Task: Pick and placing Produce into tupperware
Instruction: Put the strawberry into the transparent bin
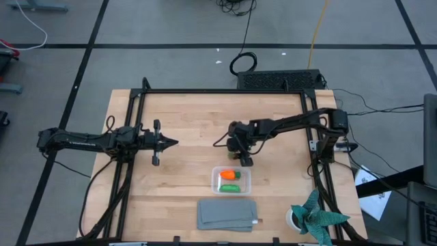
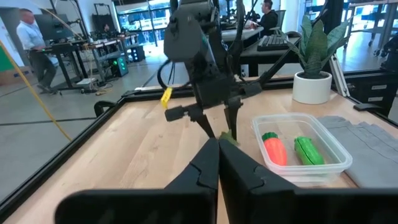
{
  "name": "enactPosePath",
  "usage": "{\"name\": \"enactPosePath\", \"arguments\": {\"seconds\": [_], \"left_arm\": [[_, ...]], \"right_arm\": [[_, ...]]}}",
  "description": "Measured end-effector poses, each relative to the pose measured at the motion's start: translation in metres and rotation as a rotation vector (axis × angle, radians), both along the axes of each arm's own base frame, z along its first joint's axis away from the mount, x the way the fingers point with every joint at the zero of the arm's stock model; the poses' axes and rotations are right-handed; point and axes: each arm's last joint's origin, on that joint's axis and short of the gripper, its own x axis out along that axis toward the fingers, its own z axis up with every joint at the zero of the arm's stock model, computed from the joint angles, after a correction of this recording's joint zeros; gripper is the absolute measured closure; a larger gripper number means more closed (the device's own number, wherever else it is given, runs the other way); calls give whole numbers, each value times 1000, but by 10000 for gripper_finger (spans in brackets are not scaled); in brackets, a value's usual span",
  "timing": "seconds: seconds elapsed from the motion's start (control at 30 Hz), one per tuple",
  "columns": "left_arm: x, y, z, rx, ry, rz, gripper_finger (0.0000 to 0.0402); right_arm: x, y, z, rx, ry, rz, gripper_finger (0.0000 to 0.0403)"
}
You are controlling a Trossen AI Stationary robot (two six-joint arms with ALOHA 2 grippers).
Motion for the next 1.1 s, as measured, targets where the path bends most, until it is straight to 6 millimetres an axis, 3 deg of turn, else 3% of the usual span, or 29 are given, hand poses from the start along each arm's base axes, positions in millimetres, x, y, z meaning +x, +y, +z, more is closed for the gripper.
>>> {"name": "enactPosePath", "arguments": {"seconds": [0.33,0.6,0.9,1.1], "left_arm": [[0,0,0,-11,0,0,381],[0,0,0,-10,0,0,377],[0,0,0,-14,-1,0,400],[0,0,0,-14,-1,0,383]], "right_arm": [[-10,3,46,4,-112,-29,266],[-23,32,75,33,-151,13,266],[-28,78,74,66,-111,122,266],[-30,94,63,84,-128,141,266]]}}
